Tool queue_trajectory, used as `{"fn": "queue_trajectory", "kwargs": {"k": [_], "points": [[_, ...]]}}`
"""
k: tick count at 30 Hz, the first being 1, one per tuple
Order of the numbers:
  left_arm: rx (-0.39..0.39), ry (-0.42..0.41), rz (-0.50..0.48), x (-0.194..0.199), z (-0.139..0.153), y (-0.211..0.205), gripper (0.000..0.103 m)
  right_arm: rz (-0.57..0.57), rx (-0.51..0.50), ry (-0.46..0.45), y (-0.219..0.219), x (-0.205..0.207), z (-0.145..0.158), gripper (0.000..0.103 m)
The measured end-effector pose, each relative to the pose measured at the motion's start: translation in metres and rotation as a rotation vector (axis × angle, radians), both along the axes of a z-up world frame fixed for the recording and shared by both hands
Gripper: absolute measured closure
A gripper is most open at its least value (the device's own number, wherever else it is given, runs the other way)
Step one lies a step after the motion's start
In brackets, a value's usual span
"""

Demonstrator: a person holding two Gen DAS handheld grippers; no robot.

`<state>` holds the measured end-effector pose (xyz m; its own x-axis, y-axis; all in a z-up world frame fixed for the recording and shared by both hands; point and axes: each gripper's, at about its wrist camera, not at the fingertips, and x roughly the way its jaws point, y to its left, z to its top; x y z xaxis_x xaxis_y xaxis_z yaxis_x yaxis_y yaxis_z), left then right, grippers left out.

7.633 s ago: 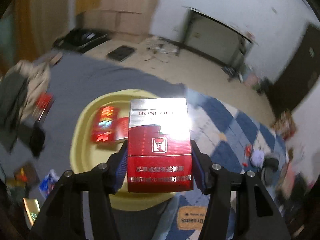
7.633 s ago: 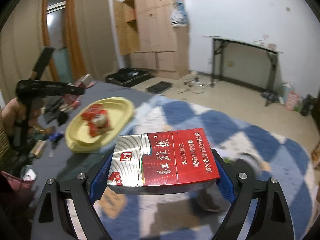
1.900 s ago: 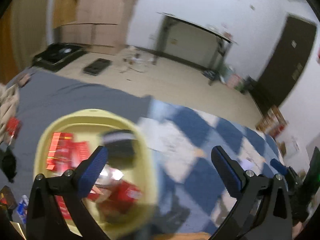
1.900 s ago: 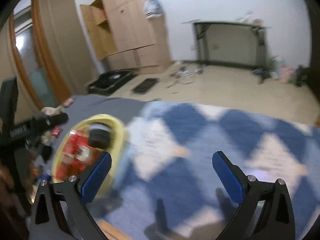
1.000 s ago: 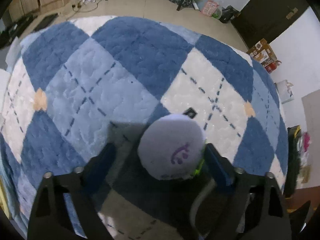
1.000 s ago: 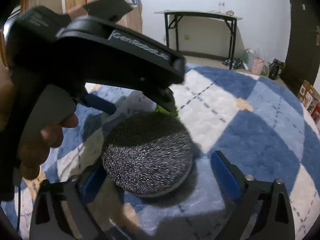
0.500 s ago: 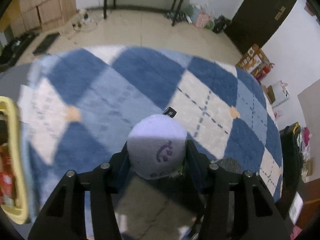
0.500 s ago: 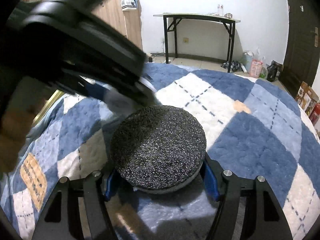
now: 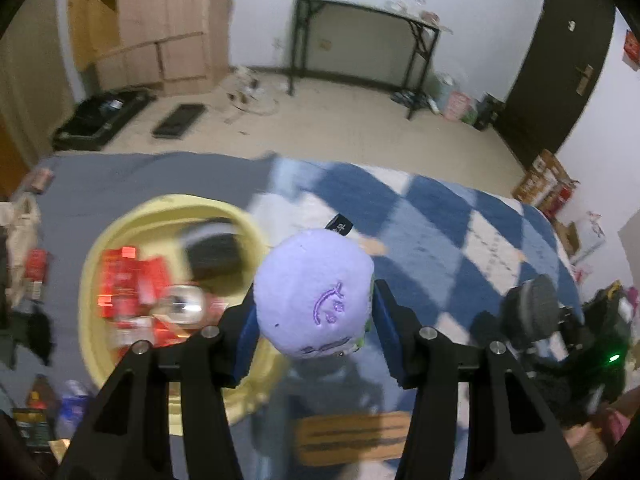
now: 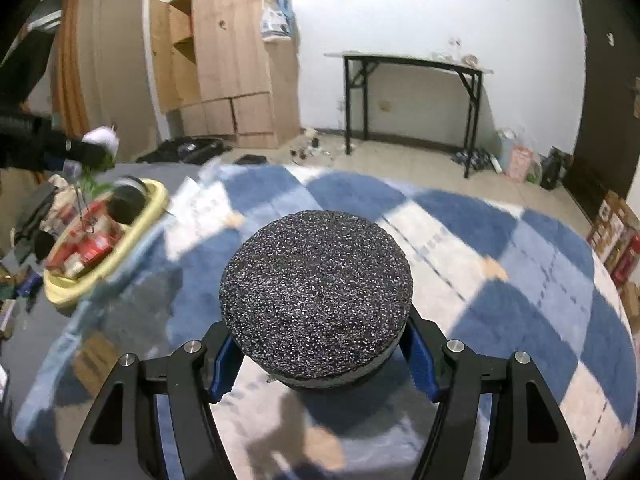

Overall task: Organize rigid objects
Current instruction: 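Carry the plush ball over the tray with left tool while right tool carries the foam cylinder, then release the plush ball in the tray with left tool while right tool drops the foam cylinder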

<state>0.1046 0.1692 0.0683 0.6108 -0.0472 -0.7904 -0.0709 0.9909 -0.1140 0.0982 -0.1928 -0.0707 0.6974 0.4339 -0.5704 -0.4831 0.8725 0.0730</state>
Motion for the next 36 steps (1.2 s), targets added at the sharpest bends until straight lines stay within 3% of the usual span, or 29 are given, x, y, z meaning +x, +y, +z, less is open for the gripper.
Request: {"fn": "queue_trajectory", "kwargs": {"k": [2, 5, 9, 14, 21, 28, 36], "points": [[0.025, -0.022, 0.047, -0.01, 0.003, 0.023, 0.049, 0.037, 0.016, -0.017, 0.014, -0.007, 0.016, 0.035], [-0.048, -0.051, 0.137, -0.02, -0.001, 0.063, 0.049, 0.115, 0.024, -0.041, 0.042, -0.018, 0.037, 0.035], [-0.002, -0.016, 0.197, -0.023, -0.019, 0.096, 0.049, 0.206, 0.035, -0.053, 0.086, -0.021, 0.059, 0.035], [-0.054, -0.012, 0.269, -0.028, -0.034, 0.134, 0.049, 0.342, 0.05, -0.051, 0.153, -0.026, 0.074, 0.035], [-0.103, 0.021, 0.271, -0.016, -0.058, 0.156, 0.048, 0.486, -0.024, 0.021, 0.235, -0.015, 0.048, 0.035], [-0.094, 0.075, 0.276, 0.004, -0.091, 0.162, 0.048, 0.471, -0.105, 0.078, 0.278, 0.037, 0.033, 0.035], [-0.123, 0.086, 0.312, -0.001, -0.108, 0.169, 0.042, 0.504, -0.18, 0.109, 0.342, 0.049, 0.013, 0.034]]}}
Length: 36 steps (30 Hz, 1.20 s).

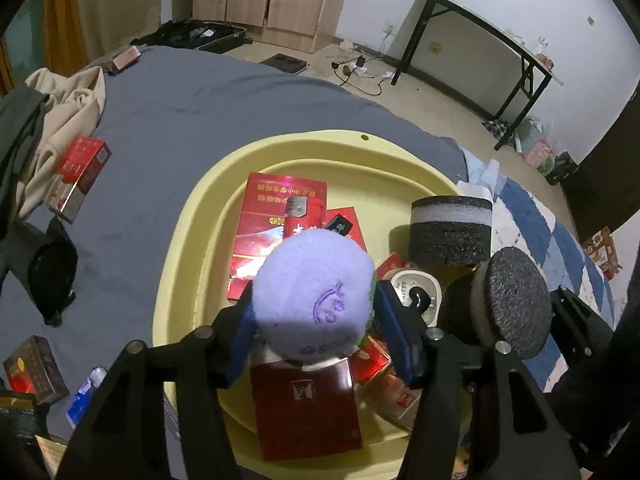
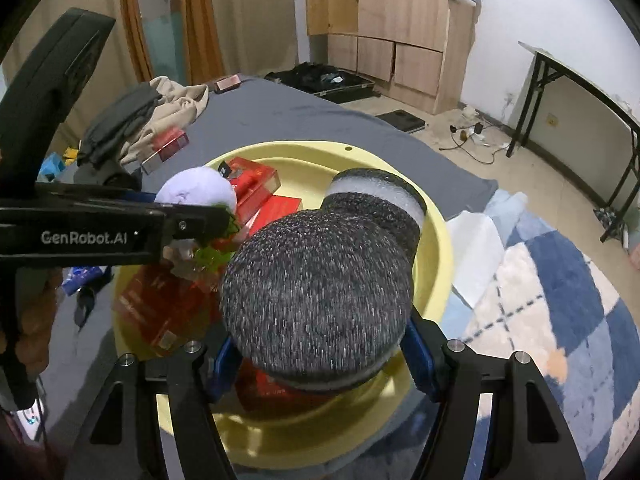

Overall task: Organize rigid objects
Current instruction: 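Release the plush ball in the tray with left tool while right tool drops the foam cylinder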

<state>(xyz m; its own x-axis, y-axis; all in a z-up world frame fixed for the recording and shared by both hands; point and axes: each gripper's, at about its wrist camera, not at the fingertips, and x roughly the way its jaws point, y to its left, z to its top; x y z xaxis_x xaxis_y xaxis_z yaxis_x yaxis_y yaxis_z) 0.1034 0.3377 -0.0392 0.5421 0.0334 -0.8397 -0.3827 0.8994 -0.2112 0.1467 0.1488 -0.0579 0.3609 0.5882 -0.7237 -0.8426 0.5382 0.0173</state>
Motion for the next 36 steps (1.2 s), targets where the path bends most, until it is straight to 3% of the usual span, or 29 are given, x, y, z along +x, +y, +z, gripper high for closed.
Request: {"fn": "queue_trajectory", "kwargs": {"k": [5, 7, 8, 9, 11, 15, 19, 24, 29, 32, 36], "points": [[-0.023, -0.002, 0.025, 0.0, 0.0, 0.003, 0.029, -0.012, -0.028, 0.02, 0.006, 0.005, -0.013, 0.033], [0.001, -0.02, 0.016, 0.0, 0.006, -0.001, 0.021, -0.01, -0.026, 0.013, 0.006, 0.004, -0.015, 0.032], [0.012, -0.031, 0.013, 0.0, 0.011, -0.003, 0.013, -0.004, -0.011, 0.015, 0.004, 0.003, -0.015, 0.028], [0.021, -0.043, 0.012, -0.001, 0.016, -0.005, 0.007, -0.002, -0.001, 0.01, 0.001, 0.002, -0.013, 0.019], [0.047, -0.071, 0.003, -0.002, 0.028, -0.011, 0.001, -0.001, 0.015, -0.005, -0.006, -0.001, -0.009, 0.009], [0.104, -0.103, 0.005, -0.007, 0.049, -0.024, 0.0, -0.015, 0.037, -0.039, -0.026, -0.006, 0.003, 0.0], [0.113, -0.131, 0.035, -0.014, 0.067, -0.042, 0.0, -0.046, 0.047, -0.074, -0.061, -0.003, 0.017, 0.0], [0.128, -0.169, 0.203, -0.033, 0.077, -0.097, 0.0, -0.094, 0.049, -0.091, -0.118, 0.021, 0.023, 0.0], [0.065, -0.224, 0.429, -0.071, 0.041, -0.148, 0.0, -0.062, 0.073, -0.041, -0.155, 0.043, 0.011, 0.0], [0.083, -0.151, 0.525, -0.085, 0.01, -0.157, 0.0, -0.028, 0.046, -0.053, -0.158, 0.047, -0.003, 0.0], [0.177, -0.063, 0.517, -0.082, -0.018, -0.166, 0.0, 0.082, 0.05, -0.026, -0.148, 0.043, -0.023, 0.0]]}}
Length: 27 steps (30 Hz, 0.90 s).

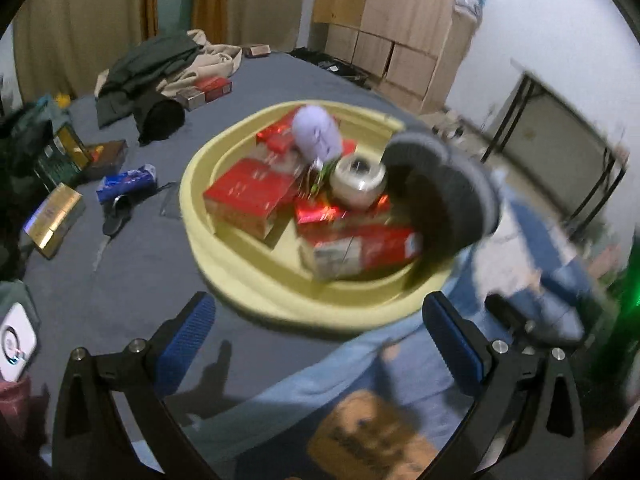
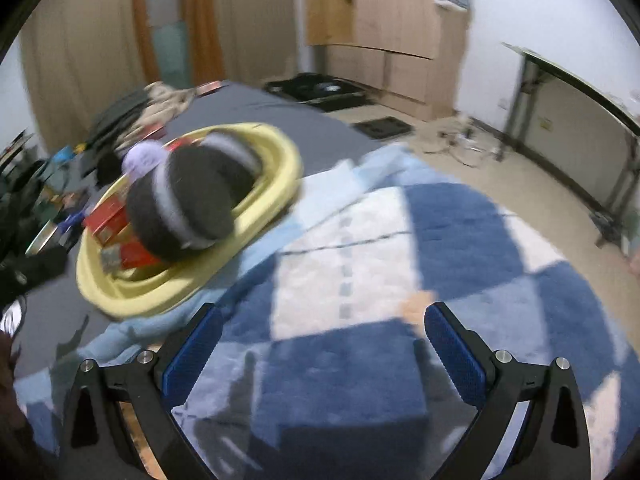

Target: Organize rigid objects

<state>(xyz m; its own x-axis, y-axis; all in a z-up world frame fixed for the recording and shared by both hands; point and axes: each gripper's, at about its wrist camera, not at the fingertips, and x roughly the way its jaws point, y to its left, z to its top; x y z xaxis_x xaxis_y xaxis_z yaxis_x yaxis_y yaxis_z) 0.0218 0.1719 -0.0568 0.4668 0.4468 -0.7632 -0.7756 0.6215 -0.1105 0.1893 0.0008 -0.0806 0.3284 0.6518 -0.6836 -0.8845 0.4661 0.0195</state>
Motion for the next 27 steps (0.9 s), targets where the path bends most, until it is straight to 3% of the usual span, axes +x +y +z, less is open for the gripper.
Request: {"fn": "queue_trajectory", "kwargs": {"k": [4, 6, 8, 11, 14, 17, 27], "points": [[-0.007, 0.033, 0.053, 0.004, -0.028, -0.002, 0.0, 0.127, 0.01, 0.021, 0.016, 0.0, -0.017, 0.0], [-0.027, 0.018, 0.003, 0.017, -0.04, 0.001, 0.0, 0.165, -0.027, -0.011, 0.025, 0.003, -0.023, 0.0], [0.031, 0.059, -0.01, 0.03, -0.045, -0.008, 0.0, 0.183, -0.054, -0.032, 0.03, 0.008, -0.026, 0.0], [0.065, 0.06, 0.035, 0.035, -0.052, -0.015, 0.0, 0.179, -0.067, -0.029, 0.035, 0.02, -0.029, 0.0], [0.013, 0.055, 0.067, 0.035, -0.071, -0.01, 0.0, 0.166, -0.112, -0.033, 0.041, 0.024, -0.037, 0.0], [0.017, 0.06, 0.079, 0.035, -0.071, -0.01, 0.0, 0.146, -0.137, -0.076, 0.045, 0.017, -0.04, 0.0], [0.011, 0.06, 0.074, 0.035, -0.071, -0.008, 0.0, 0.136, -0.142, -0.084, 0.047, 0.015, -0.04, 0.0]]}}
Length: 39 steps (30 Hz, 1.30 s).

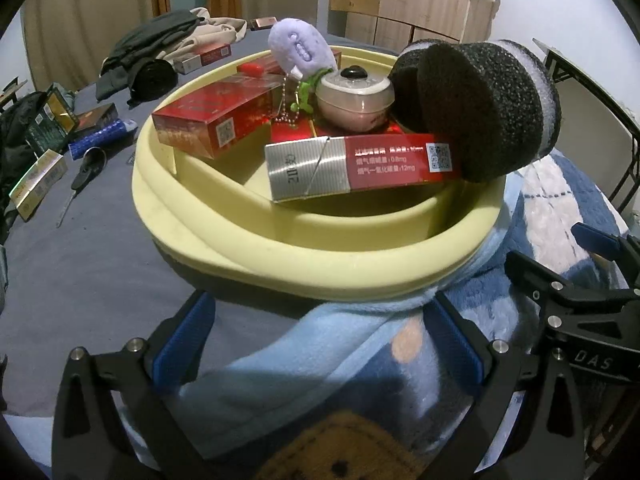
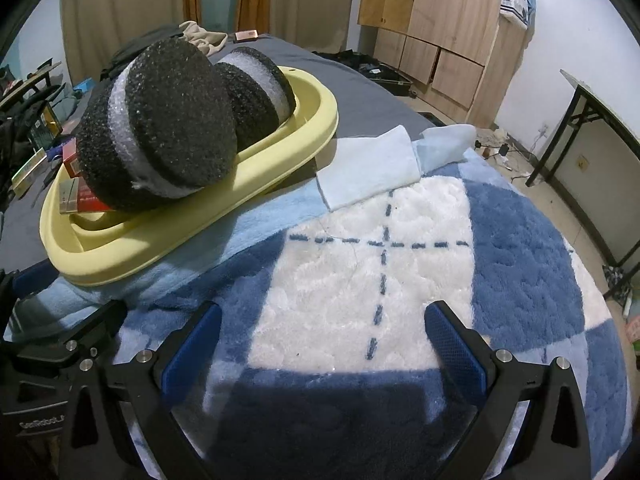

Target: Organize rigid objects

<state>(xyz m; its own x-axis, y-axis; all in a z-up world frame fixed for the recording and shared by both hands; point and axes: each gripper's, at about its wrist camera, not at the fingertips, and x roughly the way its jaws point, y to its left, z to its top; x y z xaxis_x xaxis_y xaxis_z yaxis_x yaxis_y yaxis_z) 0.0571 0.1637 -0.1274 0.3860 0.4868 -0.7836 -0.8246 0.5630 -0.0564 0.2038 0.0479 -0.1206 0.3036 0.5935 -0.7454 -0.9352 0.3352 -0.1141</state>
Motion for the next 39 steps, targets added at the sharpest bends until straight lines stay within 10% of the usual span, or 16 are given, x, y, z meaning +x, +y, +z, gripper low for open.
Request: {"fn": "queue_trajectory", "kwargs": {"k": [39], "points": [[0.002, -0.001, 0.001, -0.0006, 0.0004, -0.0012, 0.0, 0.004, 0.0, -0.003, -0.0008, -0.0014, 0.001, 0.0]]}}
